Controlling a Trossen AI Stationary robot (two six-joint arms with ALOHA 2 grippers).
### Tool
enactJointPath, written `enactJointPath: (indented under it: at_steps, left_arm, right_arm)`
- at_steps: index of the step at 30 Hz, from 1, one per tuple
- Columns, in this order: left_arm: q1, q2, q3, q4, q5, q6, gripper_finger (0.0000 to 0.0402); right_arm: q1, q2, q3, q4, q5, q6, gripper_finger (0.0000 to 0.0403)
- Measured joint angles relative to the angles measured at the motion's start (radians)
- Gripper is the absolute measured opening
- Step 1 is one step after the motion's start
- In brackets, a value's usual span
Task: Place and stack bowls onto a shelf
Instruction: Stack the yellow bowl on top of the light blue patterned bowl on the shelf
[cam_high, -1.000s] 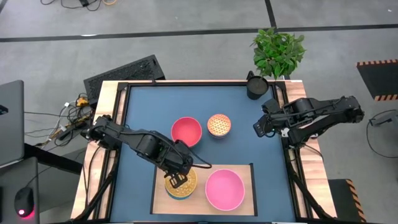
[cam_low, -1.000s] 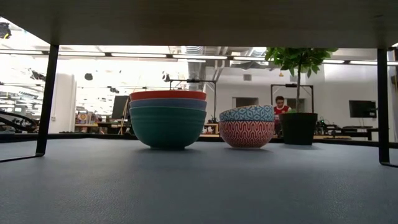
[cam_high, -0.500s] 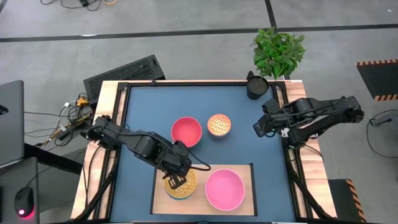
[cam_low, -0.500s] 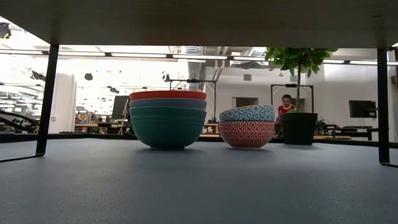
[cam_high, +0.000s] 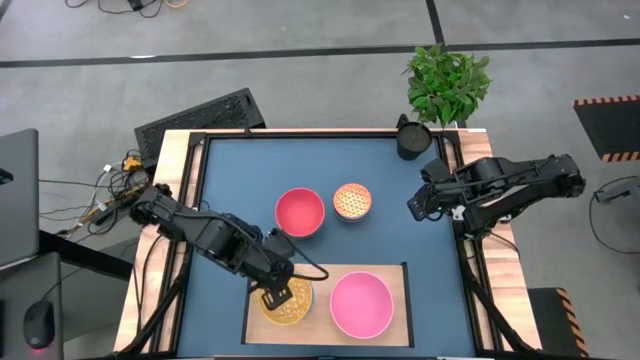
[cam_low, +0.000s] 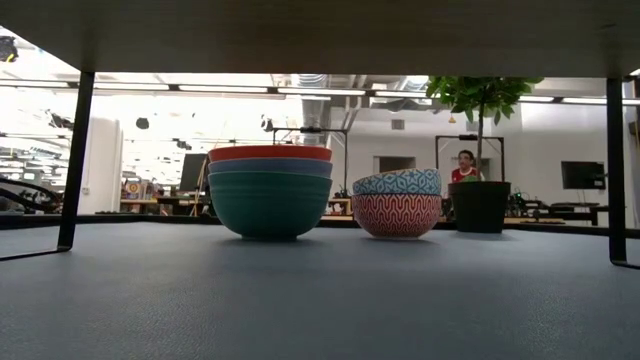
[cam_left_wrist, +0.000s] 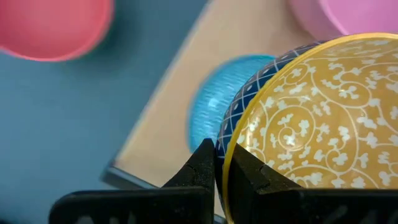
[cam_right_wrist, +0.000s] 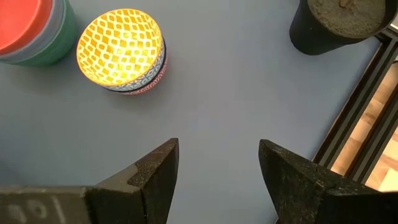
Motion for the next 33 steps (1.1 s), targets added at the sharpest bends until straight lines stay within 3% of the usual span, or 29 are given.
enactJointPath:
  at_steps: [7,17,27,33]
  left_arm:
    - [-0.017,-0.005,-0.021,0.02,-0.057,-0.044,0.0]
    - [-0.038,-0.232,-0.438,0.428,-0.009,-0.214,0.0]
    - [-0.027,-0.233,-0.449,0.277,0.049,-0.232,0.0]
    - [-0.017,-0.232,-0.449,0.28,0.048,-0.227,0.0]
  right_arm:
    - [0.0,0.0,0.0,0.0,0.007,0.0,0.0249]
    - [-0.036,0.0,0.0,0.006,0.009,0.003,0.0249]
    - [-0.066,0.0,0.0,0.038,0.001,-0.023,0.0249]
    - [-0.066,0.0,0.0,0.044,-0.002,-0.023,0.0249]
